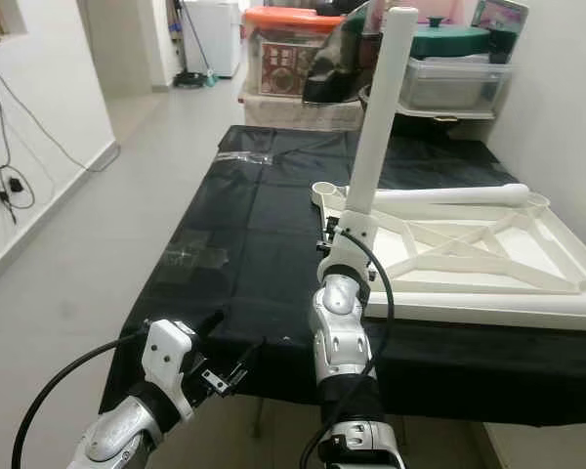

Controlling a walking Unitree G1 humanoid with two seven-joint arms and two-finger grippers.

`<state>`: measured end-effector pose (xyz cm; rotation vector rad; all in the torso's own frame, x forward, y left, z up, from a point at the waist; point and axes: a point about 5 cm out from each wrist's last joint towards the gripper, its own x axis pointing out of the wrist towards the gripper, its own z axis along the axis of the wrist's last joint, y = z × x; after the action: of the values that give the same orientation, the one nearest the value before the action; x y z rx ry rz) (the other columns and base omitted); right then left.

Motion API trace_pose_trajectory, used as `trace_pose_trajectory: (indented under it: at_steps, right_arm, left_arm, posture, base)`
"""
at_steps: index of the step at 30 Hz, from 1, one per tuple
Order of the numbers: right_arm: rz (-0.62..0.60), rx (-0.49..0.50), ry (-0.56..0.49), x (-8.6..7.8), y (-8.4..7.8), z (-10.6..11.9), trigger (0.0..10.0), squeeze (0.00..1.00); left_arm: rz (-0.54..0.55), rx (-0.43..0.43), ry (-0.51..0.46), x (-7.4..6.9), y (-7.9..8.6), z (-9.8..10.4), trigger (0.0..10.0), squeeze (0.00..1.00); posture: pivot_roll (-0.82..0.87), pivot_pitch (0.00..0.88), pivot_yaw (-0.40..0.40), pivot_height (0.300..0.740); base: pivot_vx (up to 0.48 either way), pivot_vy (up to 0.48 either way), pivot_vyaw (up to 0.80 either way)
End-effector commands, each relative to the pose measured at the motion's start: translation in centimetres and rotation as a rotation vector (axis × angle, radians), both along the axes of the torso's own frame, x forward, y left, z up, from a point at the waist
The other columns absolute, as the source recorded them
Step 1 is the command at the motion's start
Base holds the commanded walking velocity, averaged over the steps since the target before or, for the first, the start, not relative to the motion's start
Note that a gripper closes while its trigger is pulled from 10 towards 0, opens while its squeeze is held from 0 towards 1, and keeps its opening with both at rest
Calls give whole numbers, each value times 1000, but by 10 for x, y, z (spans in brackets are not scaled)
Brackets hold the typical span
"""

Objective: Building children table

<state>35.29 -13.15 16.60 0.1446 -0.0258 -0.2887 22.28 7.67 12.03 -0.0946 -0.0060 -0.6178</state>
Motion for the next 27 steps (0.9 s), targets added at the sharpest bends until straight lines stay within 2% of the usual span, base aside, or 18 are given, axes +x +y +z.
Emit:
trace_pose_trajectory:
  at_steps: [1,4,5,7,8,10,12,13,14,15,17,19,20,22,23,24,26,27]
  right_arm:
    - [80,85,11,-2,22,-8,10000,1000]
    - [88,82,-2,-2,23,-7,10000,1000]
    - [129,81,-16,0,21,-7,10000,678]
    - [129,81,-16,0,21,-7,10000,678]
    - [204,94,-36,2,18,-6,10000,0]
    - [399,113,-80,7,11,0,10000,0]
    - [399,113,-80,7,11,0,10000,0]
    - [535,95,-95,9,8,5,10000,0]
    - [535,95,-95,9,8,5,10000,0]
    - [682,92,-94,9,6,8,10000,0]
    - [682,92,-94,9,6,8,10000,0]
    - [1020,23,-92,7,3,18,10000,0]
    - [1020,23,-92,7,3,18,10000,0]
    - [1239,-48,-65,4,5,23,10000,0]
    - [1239,-48,-65,4,5,23,10000,0]
    - [1340,-71,-43,1,8,22,10000,0]
    - [1340,-71,-43,1,8,22,10000,0]
    - [1488,-82,-15,-2,14,21,10000,0]
  left_arm:
    - [-4,4,13,-2,0,-4,10000,0]
    - [-4,4,14,-2,0,-4,10000,0]
    - [-5,4,13,-2,0,-4,10000,0]
    - [-5,4,13,-2,0,-4,10000,0]
    - [-6,4,12,-2,0,-4,10000,0]
    - [-8,4,12,-1,0,-4,10000,0]
    - [-8,4,12,-1,0,-4,10000,0]
    - [-8,4,12,-1,0,-4,10000,0]
    - [-8,4,12,-1,0,-4,10000,0]
    - [-6,4,12,-1,0,-4,10000,0]
    - [-6,4,12,-1,0,-4,10000,0]
    - [-2,5,8,0,0,-4,10000,0]
    - [-2,5,8,0,0,-4,10000,0]
    - [0,4,6,0,0,-3,10000,0]
    - [0,4,6,0,0,-3,10000,0]
    - [0,4,6,1,0,-3,10000,0]
    - [0,4,6,1,0,-3,10000,0]
    - [0,5,7,1,0,-3,10000,0]
  posture:
    - [70,0,-39,740]
    - [70,0,-39,740]
    - [65,0,-35,740]
    - [65,0,-35,740]
    - [67,0,-35,740]
    - [65,0,-33,740]
    - [65,0,-33,740]
    - [64,0,-33,740]
    - [64,0,-33,740]
    - [68,0,-35,740]
    - [68,0,-35,740]
    - [74,0,-37,740]
    - [74,0,-37,740]
    - [74,0,-37,740]
    - [74,0,-37,740]
    - [77,0,-37,740]
    - [77,0,-37,740]
    - [77,0,-37,740]
  base:
    - [0,0,0]
    - [0,0,0]
    - [0,0,0]
    - [0,0,0]
    - [0,0,0]
    - [0,0,0]
    - [0,0,0]
    - [0,0,0]
    - [0,0,0]
    - [0,0,0]
    - [0,0,0]
    - [0,0,0]
    - [0,0,0]
    - [0,0,0]
    - [0,0,0]
    - [0,0,0]
    - [0,0,0]
    - [0,0,0]
